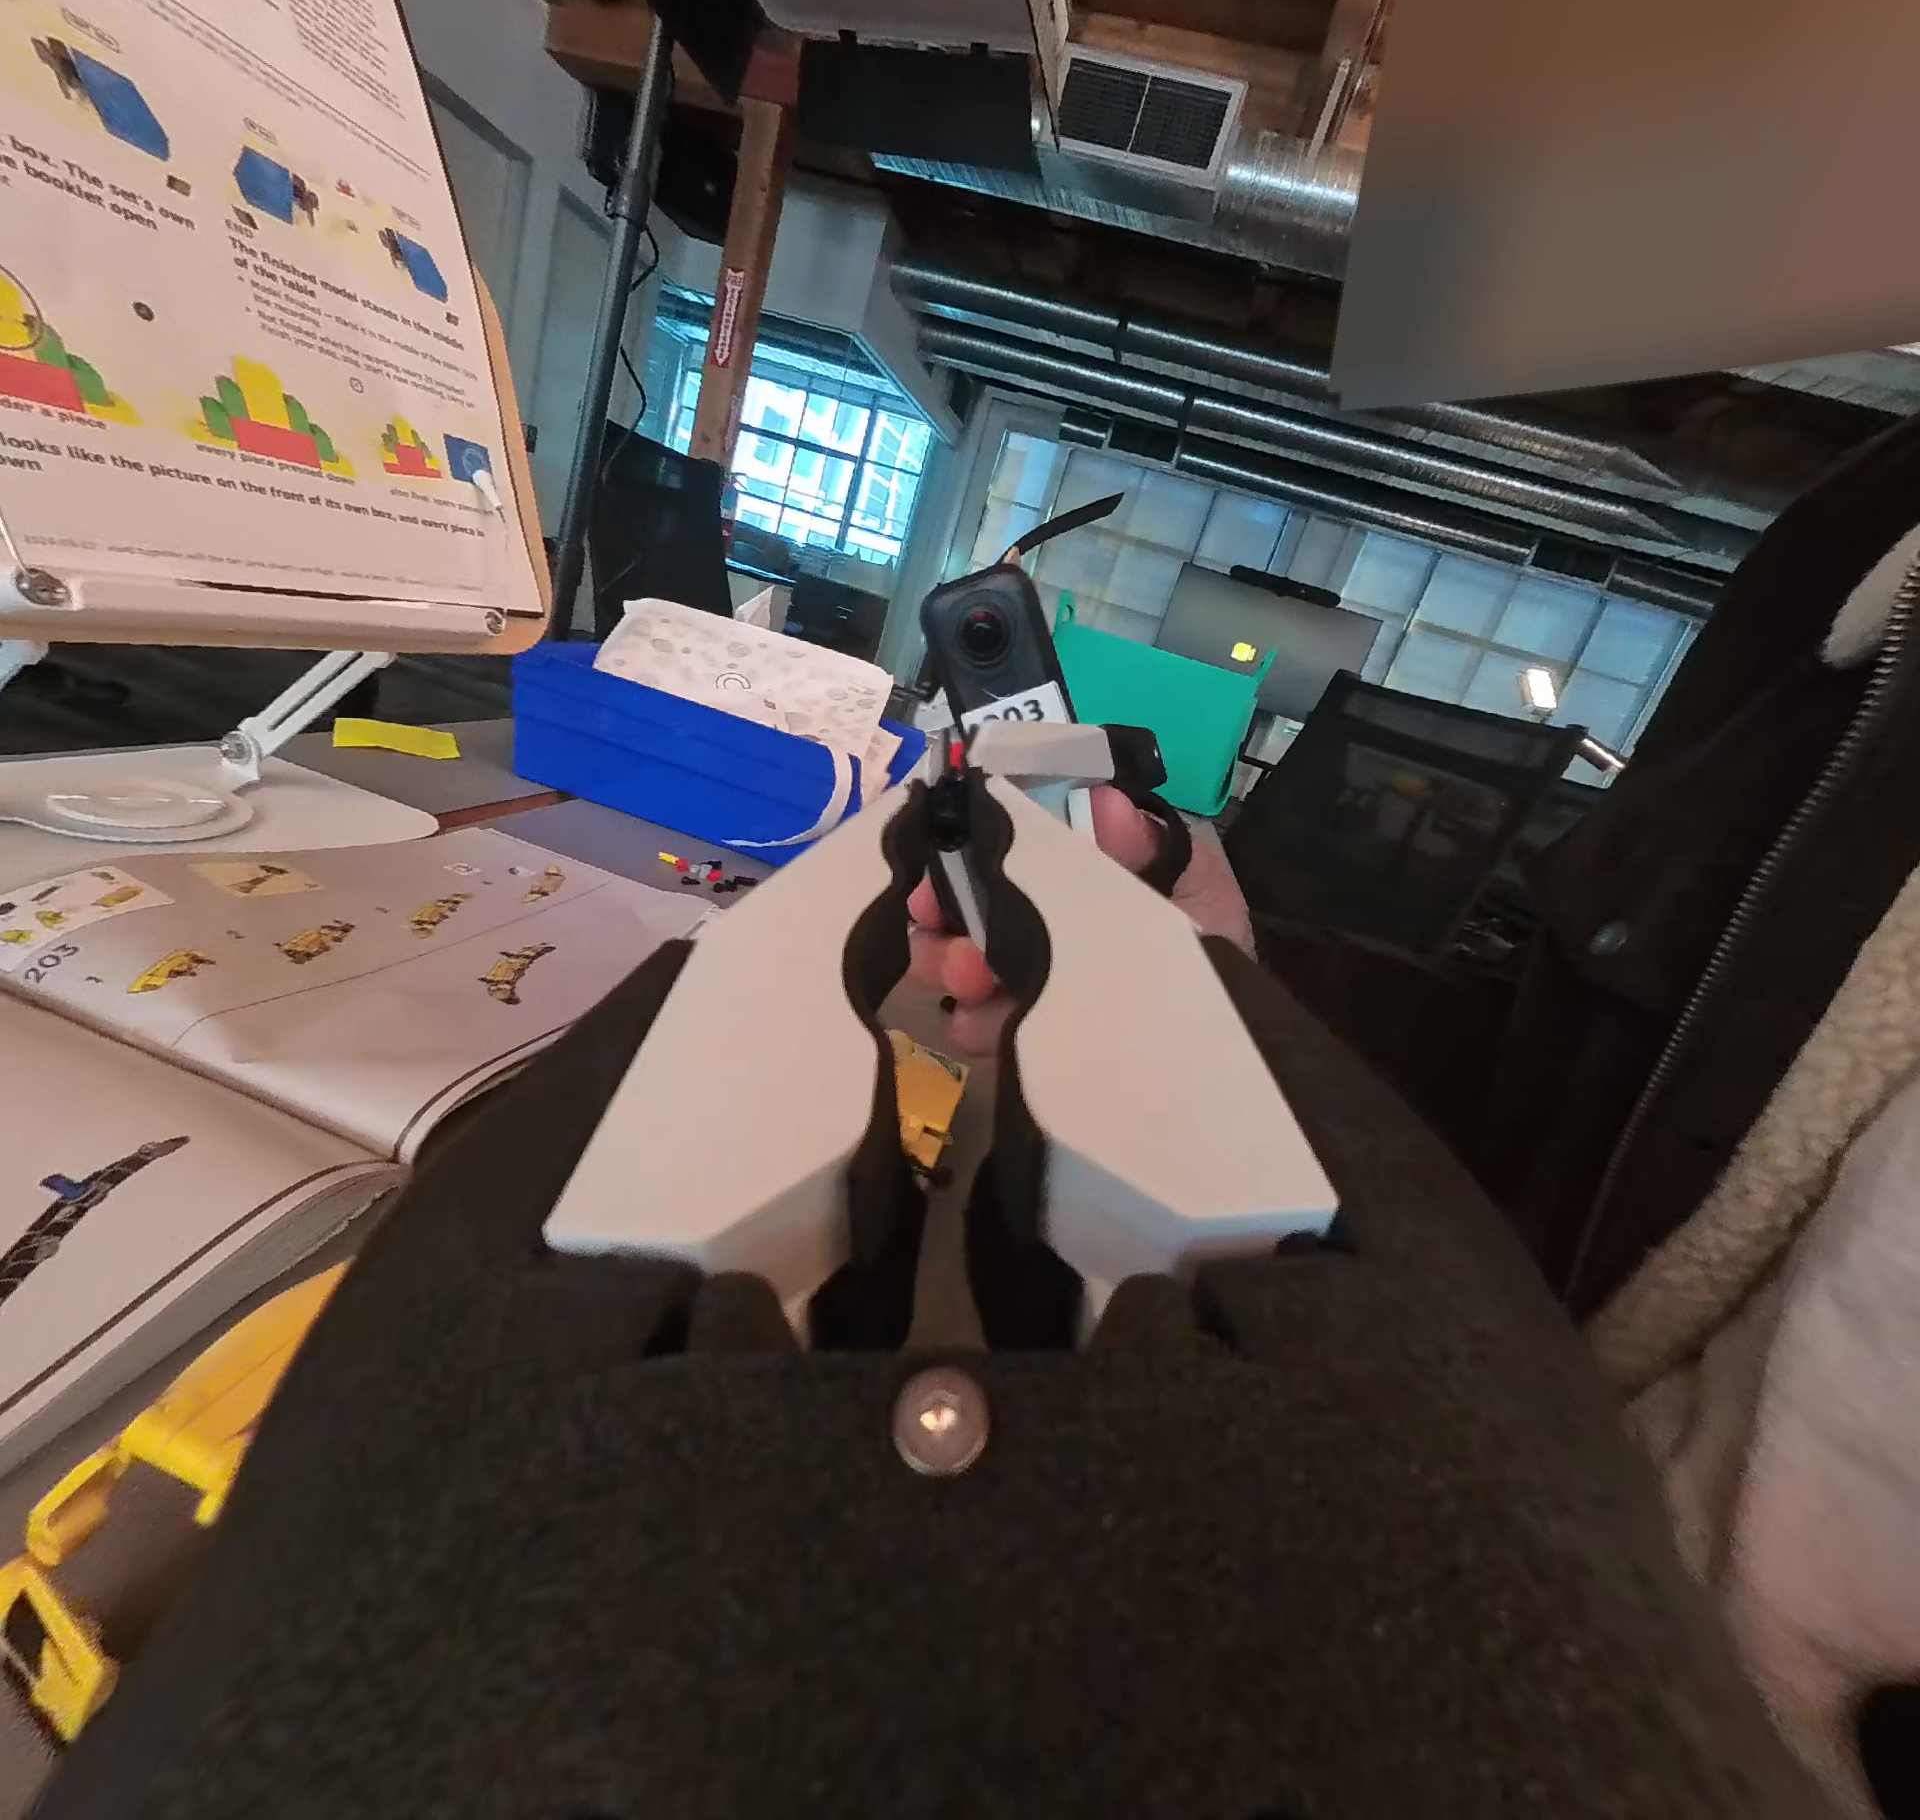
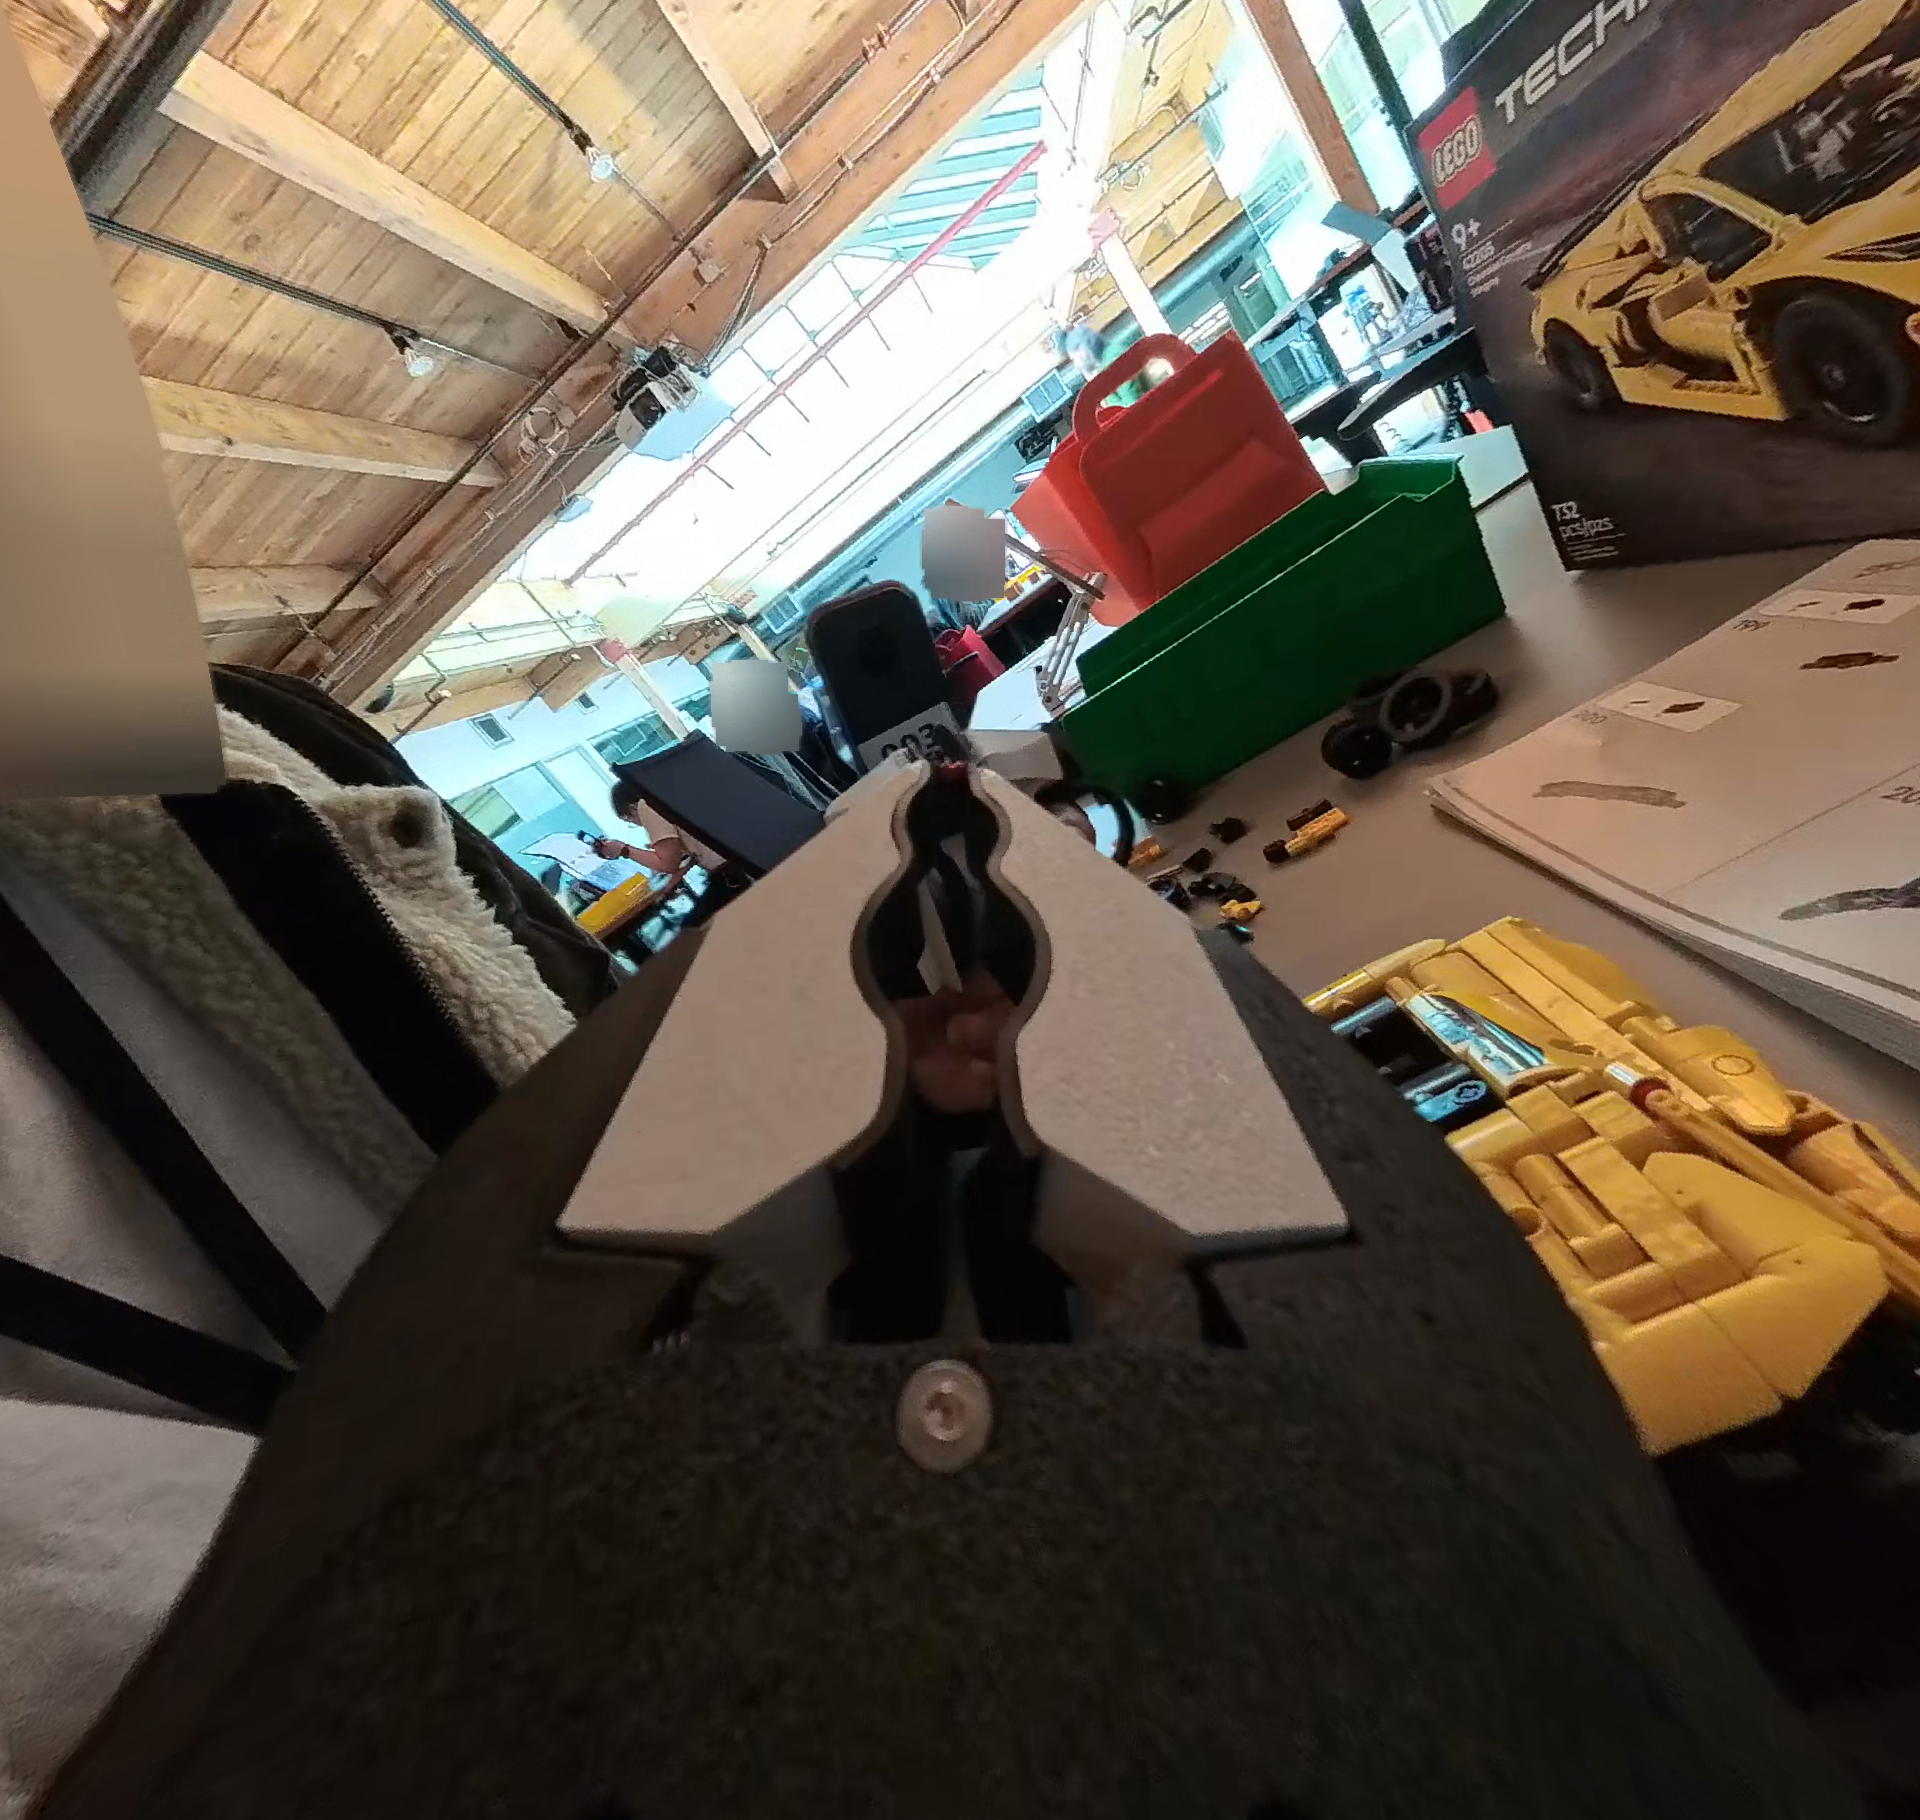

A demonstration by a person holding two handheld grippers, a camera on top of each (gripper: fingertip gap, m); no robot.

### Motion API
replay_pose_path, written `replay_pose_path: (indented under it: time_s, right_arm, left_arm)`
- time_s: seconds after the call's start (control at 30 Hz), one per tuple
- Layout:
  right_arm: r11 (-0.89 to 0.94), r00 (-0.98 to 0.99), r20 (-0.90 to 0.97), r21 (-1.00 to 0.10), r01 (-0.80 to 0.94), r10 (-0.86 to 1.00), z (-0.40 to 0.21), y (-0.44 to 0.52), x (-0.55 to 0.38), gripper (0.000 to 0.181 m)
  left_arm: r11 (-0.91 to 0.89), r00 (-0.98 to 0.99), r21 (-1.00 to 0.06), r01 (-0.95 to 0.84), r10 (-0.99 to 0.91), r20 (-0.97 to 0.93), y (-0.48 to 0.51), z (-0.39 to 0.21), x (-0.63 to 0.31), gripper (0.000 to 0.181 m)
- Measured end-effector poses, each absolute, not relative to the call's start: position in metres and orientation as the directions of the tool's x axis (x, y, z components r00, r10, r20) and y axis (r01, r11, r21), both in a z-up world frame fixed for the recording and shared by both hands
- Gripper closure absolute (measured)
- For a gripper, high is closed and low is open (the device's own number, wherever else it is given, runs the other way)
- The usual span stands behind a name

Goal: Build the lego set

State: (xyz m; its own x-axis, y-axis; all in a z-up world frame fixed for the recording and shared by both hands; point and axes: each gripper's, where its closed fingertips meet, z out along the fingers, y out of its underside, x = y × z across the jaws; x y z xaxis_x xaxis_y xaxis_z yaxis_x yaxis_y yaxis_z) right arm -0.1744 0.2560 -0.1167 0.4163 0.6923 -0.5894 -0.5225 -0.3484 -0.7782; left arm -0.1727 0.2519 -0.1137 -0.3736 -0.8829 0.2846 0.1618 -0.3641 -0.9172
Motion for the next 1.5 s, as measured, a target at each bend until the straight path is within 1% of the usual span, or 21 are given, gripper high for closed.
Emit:
replay_pose_path:
  time_s: [0.27, 0.43, 0.5, 0.67, 0.77, 0.83, 0.93, 1.03, 1.1, 1.13, 1.23, 1.4, 1.5]
  right_arm:
    - [-0.459, 0.258, -0.697, -0.661, -0.593, 0.669, -0.114, 0.253, -0.177, 0.178]
    - [-0.493, 0.248, -0.718, -0.647, -0.582, 0.65, -0.118, 0.252, -0.175, 0.178]
    - [-0.496, 0.278, -0.724, -0.653, -0.572, 0.632, -0.123, 0.254, -0.173, 0.179]
    - [-0.427, 0.356, -0.643, -0.739, -0.521, 0.678, -0.121, 0.252, -0.174, 0.178]
    - [-0.346, 0.441, -0.544, -0.821, -0.454, 0.714, -0.121, 0.249, -0.176, 0.178]
    - [-0.296, 0.495, -0.469, -0.872, -0.389, 0.731, -0.12, 0.247, -0.177, 0.178]
    - [-0.173, 0.589, -0.301, -0.949, -0.265, 0.75, -0.118, 0.244, -0.178, 0.179]
    - [-0.057, 0.67, -0.115, -0.993, -0.108, 0.733, -0.12, 0.244, -0.178, 0.178]
    - [0.001, 0.717, 0.006, -1.0, 0.008, 0.697, -0.123, 0.245, -0.177, 0.178]
    - [-0.005, 0.723, 0.015, -1.0, 0.025, 0.691, -0.124, 0.246, -0.177, 0.178]
    - [-0.028, 0.7, -0.028, -1.0, -0.011, 0.714, -0.126, 0.244, -0.178, 0.178]
    - [0.032, 0.691, 0.069, -0.997, 0.067, 0.72, -0.128, 0.241, -0.181, 0.178]
    - [0.059, 0.687, 0.15, -0.986, 0.155, 0.711, -0.131, 0.239, -0.182, 0.178]
  left_arm:
    - [-0.197, -0.308, -0.956, 0.219, -0.943, 0.123, 0.248, -0.111, -0.175, 0.174]
    - [-0.078, -0.248, -0.973, 0.215, -0.969, 0.022, 0.246, -0.116, -0.172, 0.174]
    - [-0.055, -0.225, -0.979, 0.198, -0.974, 0.009, 0.248, -0.119, -0.17, 0.174]
    - [-0.264, -0.336, -0.948, 0.177, -0.922, 0.194, 0.247, -0.118, -0.171, 0.174]
    - [-0.457, -0.451, -0.88, 0.131, -0.817, 0.358, 0.245, -0.116, -0.173, 0.174]
    - [-0.538, -0.502, -0.838, 0.09, -0.752, 0.428, 0.244, -0.116, -0.174, 0.174]
    - [-0.663, -0.585, -0.748, 0.013, -0.612, 0.532, 0.241, -0.113, -0.176, 0.174]
    - [-0.722, -0.61, -0.689, -0.061, -0.52, 0.598, 0.241, -0.116, -0.176, 0.174]
    - [-0.756, -0.613, -0.646, -0.108, -0.461, 0.642, 0.242, -0.119, -0.175, 0.174]
    - [-0.761, -0.611, -0.638, -0.117, -0.451, 0.65, 0.242, -0.12, -0.175, 0.174]
    - [-0.771, -0.62, -0.615, -0.163, -0.405, 0.672, 0.24, -0.121, -0.176, 0.174]
    - [-0.844, -0.656, -0.449, -0.295, -0.163, 0.737, 0.237, -0.123, -0.179, 0.174]
    - [-0.84, -0.641, -0.417, -0.348, -0.111, 0.759, 0.235, -0.127, -0.179, 0.174]
